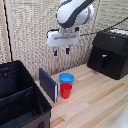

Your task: Please move the gripper into proximity with the fryer handle. Once close enough, gingerly grasp the handle and gently tug the fryer basket open in your direction.

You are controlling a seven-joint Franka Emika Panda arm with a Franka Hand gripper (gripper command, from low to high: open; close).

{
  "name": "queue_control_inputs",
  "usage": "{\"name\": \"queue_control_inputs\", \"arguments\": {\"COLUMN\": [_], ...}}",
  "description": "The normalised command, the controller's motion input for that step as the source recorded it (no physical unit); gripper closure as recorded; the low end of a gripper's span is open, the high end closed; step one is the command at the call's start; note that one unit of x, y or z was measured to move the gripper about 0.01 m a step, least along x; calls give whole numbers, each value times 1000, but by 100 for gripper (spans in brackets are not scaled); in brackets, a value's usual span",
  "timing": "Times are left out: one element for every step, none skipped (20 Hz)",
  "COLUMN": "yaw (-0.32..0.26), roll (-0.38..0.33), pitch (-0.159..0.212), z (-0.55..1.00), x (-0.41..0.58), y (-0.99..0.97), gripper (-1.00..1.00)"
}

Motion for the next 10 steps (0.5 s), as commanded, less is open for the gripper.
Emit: {"name": "queue_control_inputs", "arguments": {"yaw": [-375,-375,-375,-375,-375,-375,-375,-375,-375,-375], "roll": [0,-1,-1,-1,-2,-4,-8,-10,-12,-26], "pitch": [-30,0,0,0,0,0,0,0,0,0], "z": [0,0,0,0,0,0,0,0,0,0], "x": [0,3,3,6,3,3,6,6,11,14], "y": [0,0,0,0,0,0,-6,-6,-17,-17], "gripper": [-100,-100,-100,-100,-100,-100,-100,-100,-100,-100]}}
